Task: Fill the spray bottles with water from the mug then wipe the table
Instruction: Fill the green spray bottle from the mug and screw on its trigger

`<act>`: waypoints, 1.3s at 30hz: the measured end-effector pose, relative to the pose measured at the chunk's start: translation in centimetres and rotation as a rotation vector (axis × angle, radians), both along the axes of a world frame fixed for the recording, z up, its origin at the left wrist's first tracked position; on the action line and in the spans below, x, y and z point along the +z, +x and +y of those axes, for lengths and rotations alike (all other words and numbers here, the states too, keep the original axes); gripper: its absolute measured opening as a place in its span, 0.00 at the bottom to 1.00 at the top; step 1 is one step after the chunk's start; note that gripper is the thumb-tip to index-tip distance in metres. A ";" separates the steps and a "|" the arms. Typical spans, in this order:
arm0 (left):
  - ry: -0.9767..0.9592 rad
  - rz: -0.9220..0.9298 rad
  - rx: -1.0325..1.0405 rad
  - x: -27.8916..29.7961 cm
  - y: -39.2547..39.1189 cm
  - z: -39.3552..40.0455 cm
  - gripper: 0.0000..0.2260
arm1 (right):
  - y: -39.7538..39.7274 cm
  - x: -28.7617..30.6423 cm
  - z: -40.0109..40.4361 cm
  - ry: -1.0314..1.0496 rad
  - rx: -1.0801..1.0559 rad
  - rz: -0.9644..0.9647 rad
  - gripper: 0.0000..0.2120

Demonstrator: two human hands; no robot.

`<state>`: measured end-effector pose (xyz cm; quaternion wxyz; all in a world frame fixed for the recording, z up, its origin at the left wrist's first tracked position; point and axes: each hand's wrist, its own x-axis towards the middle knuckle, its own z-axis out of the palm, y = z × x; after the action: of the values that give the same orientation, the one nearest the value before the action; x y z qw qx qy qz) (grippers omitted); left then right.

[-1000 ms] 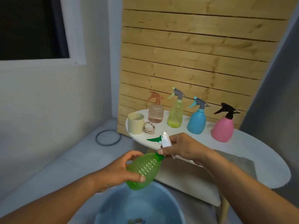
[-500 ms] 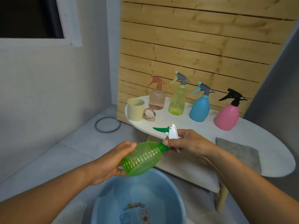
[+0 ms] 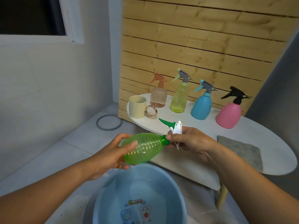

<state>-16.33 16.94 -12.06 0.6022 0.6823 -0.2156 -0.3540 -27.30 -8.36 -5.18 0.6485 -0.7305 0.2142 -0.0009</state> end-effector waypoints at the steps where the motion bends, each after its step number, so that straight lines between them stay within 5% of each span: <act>1: 0.032 0.018 -0.045 0.1 0.0 0.2 0.33 | -0.1 0.0 0.1 0.001 0.018 -0.002 0.06; 9: 0.089 0.243 -0.053 -0.2 -0.2 -0.1 0.35 | -0.2 -1.2 1.2 0.049 -0.004 -0.036 0.11; 14: 0.081 0.043 -0.097 -0.1 -0.3 -0.2 0.53 | 0.2 -1.2 0.7 0.079 -0.071 -0.001 0.10; 19: 0.068 0.061 -0.109 0.5 -0.7 -0.4 0.34 | 0.3 -0.8 0.0 0.043 -0.063 -0.004 0.16; 23: 0.042 0.096 -0.126 1.0 -0.7 -0.4 0.35 | 0.4 -0.4 -0.7 0.024 -0.030 -0.021 0.22; 32: -0.032 0.503 -0.065 1.1 -0.3 -0.8 0.31 | 0.1 0.3 -0.9 0.055 -0.070 -0.084 0.20; 39: -0.092 0.498 0.018 1.5 0.6 -0.3 0.31 | 0.6 0.7 -3.4 0.153 -0.383 -0.139 0.17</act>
<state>-15.72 16.63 -10.61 0.6704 0.5478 -0.0706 -0.4954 -26.65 -11.77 -4.46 0.7032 -0.6234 0.3031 -0.1582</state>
